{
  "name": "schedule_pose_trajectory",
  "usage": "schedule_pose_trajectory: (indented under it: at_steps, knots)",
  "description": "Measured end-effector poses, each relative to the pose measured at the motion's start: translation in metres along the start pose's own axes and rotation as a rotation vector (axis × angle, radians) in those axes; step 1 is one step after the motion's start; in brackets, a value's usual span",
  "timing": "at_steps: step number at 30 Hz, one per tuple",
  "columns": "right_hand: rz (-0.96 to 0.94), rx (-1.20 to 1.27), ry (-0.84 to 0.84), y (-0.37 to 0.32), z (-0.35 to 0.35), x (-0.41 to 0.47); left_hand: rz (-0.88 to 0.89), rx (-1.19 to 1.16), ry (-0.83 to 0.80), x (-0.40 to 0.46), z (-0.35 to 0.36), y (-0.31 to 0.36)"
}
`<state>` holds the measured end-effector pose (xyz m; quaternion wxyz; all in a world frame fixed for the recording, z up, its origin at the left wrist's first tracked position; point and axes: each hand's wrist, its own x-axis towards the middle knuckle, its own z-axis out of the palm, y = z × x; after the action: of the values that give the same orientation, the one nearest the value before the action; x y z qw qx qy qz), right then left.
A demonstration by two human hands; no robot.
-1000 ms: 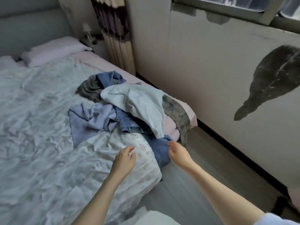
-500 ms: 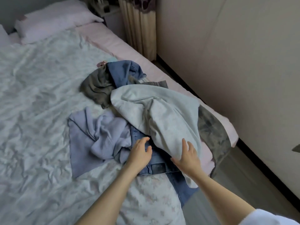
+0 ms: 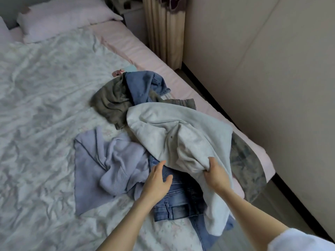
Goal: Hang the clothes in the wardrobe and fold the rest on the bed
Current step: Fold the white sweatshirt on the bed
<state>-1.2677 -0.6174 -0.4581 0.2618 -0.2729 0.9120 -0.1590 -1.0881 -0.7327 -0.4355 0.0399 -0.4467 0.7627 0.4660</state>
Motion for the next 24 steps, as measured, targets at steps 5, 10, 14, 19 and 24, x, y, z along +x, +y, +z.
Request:
schedule_pose_trajectory:
  at_steps: [5, 10, 14, 19, 24]
  knots:
    - [-0.088, 0.257, 0.065, -0.012, -0.068, -0.024, 0.186, -0.049, -0.043, -0.031, -0.006, 0.045]
    - [-0.353, 0.349, 0.119, -0.037, -0.145, -0.07, 0.308, 0.035, 0.071, -0.07, -0.02, 0.104]
    - [-0.567, 0.452, 0.137, -0.071, -0.206, -0.134, 0.385, -0.025, 0.198, -0.12, -0.029, 0.157]
    - [-0.886, 0.528, 0.216, -0.122, -0.274, -0.222, 0.607, -0.28, 0.636, -0.197, -0.073, 0.206]
    - [-1.168, 0.413, 0.279, -0.176, -0.32, -0.305, 0.777, -0.26, 0.904, -0.301, -0.144, 0.22]
